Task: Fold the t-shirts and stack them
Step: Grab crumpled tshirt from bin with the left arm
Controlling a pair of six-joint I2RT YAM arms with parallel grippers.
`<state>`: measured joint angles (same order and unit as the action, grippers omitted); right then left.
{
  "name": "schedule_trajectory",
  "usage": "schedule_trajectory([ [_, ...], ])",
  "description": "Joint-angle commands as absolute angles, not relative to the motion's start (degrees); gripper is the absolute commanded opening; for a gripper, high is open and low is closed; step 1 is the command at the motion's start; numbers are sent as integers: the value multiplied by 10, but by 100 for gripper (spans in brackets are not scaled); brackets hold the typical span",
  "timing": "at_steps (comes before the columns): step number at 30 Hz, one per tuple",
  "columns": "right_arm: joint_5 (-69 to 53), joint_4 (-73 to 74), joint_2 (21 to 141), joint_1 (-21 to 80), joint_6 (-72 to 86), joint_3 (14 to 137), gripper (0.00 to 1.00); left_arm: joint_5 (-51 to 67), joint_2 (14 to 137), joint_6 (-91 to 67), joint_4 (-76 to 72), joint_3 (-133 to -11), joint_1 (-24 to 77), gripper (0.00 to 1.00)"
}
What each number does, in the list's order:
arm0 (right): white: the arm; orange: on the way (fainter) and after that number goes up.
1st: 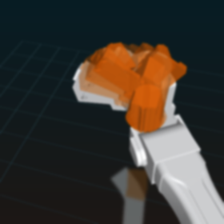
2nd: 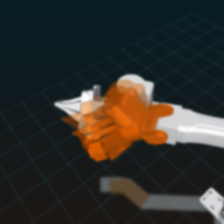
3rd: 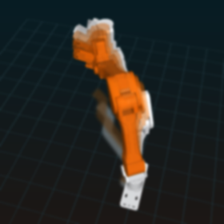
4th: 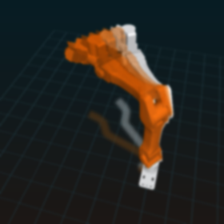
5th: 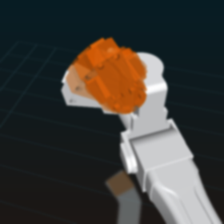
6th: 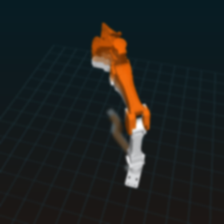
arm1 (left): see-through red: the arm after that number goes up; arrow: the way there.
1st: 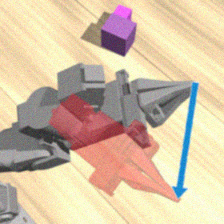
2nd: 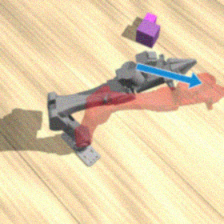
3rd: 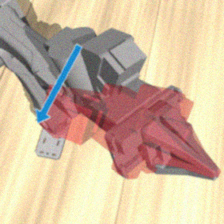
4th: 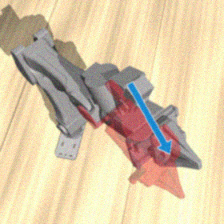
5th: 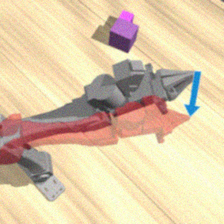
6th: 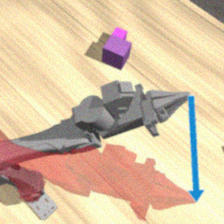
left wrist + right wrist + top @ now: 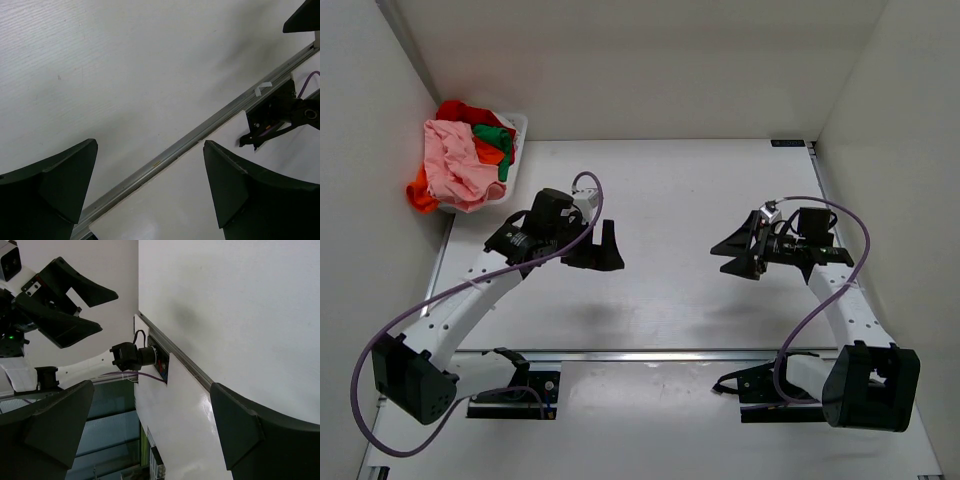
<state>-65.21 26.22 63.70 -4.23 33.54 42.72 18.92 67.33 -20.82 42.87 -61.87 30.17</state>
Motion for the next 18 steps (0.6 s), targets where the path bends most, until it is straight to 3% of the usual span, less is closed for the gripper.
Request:
schedule_trajectory([
  [1, -683, 200, 627, -38, 359, 432, 99, 215, 652, -199, 404, -617, 285, 99],
  [7, -671, 171, 596, -40, 381, 432, 99, 345, 577, -203, 267, -521, 223, 98],
  [14, -611, 278, 589, -100, 331, 480, 99, 252, 542, -259, 239, -503, 164, 99],
  [17, -602, 295, 599, -127, 326, 490, 100, 204, 538, -272, 208, -500, 78, 99],
  [18, -586, 291, 599, -131, 331, 508, 97, 166, 543, -282, 183, -511, 49, 74],
])
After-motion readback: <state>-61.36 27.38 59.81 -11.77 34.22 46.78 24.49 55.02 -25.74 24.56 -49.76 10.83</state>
